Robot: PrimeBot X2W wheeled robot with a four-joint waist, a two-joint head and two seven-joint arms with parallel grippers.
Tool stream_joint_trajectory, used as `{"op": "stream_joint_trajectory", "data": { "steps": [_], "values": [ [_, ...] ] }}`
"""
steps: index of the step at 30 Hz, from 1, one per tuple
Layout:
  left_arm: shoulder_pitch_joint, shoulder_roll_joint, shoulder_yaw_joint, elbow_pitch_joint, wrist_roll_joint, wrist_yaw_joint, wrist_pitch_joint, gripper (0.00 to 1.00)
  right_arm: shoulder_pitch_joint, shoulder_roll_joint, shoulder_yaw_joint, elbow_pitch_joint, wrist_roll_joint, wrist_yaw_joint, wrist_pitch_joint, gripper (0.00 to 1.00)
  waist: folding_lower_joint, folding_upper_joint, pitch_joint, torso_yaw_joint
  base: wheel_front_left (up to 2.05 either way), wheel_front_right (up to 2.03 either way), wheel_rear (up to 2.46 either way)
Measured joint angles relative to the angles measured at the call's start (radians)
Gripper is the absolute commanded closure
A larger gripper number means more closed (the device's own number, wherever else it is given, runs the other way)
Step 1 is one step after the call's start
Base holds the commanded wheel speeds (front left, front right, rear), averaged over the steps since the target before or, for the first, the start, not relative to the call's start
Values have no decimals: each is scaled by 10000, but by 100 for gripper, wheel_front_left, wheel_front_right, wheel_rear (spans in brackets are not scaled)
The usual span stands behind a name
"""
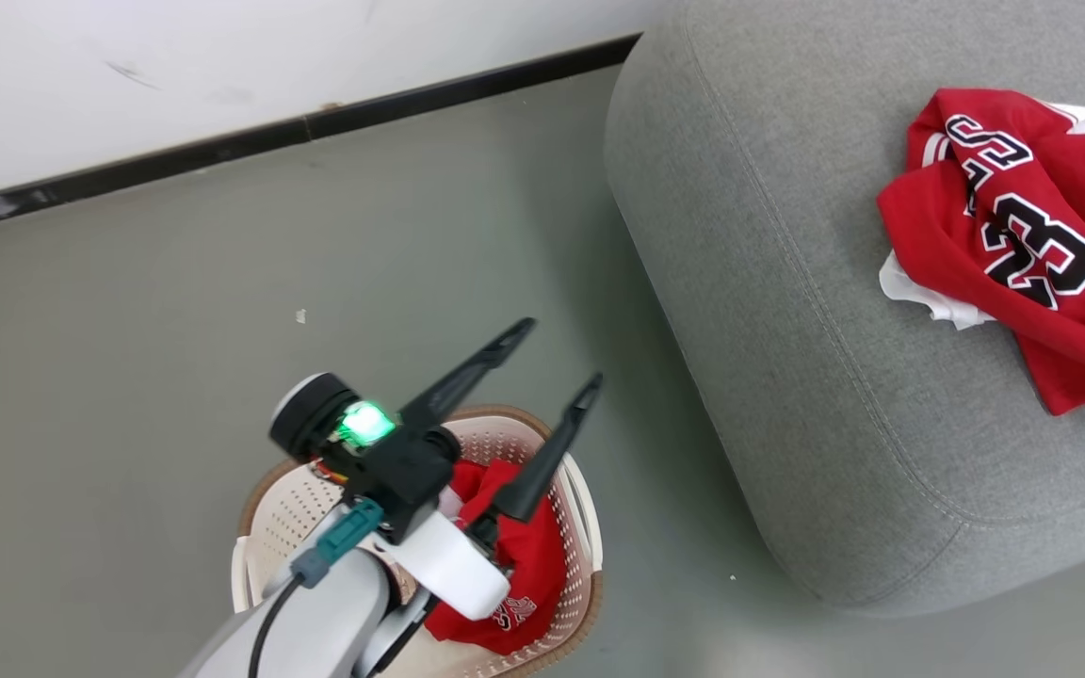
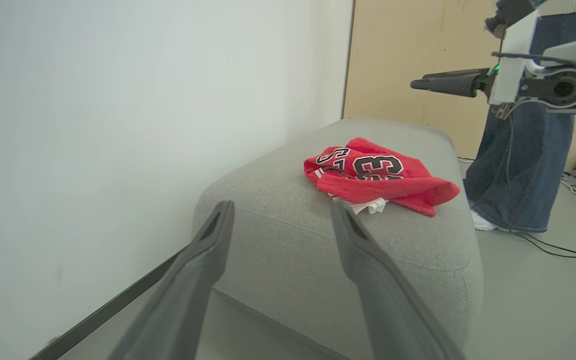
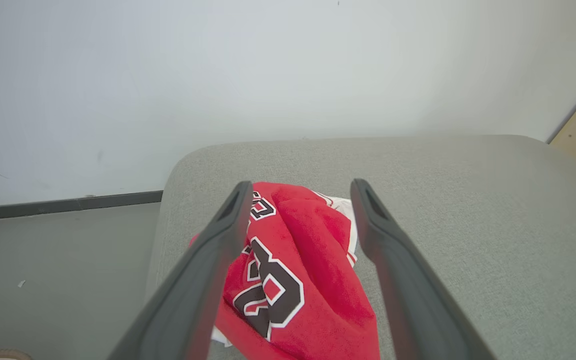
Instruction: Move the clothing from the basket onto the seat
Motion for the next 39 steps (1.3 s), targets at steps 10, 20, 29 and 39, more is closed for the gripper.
{"op": "stream_joint_trajectory", "data": {
  "steps": [10, 20, 29, 39],
  "values": [
    [725, 198, 1154, 353, -178, 853, -165, 0, -4, 1099, 336, -1087, -1030, 0, -65, 0, 0, 0, -581, 414, 0, 0, 0],
    [1443, 278, 2270, 621, -445, 1662, -178, 0, 86, 2456, 679, -1628, -1804, 0, -69, 0, 0, 0, -1241, 932, 0, 0, 0],
    [2105, 328, 3158, 571, -453, 2148, -178, 0, 1003, 3335, 280, -1785, -2405, 0, -86, 0, 0, 0, -1869, 1371, 0, 0, 0],
    [3013, 316, 3754, 677, -441, 2541, -178, 0, 2323, 4042, -385, -1848, -3010, 0, -94, 0, 0, 0, -2514, 1793, 0, 0, 0]
  ]
}}
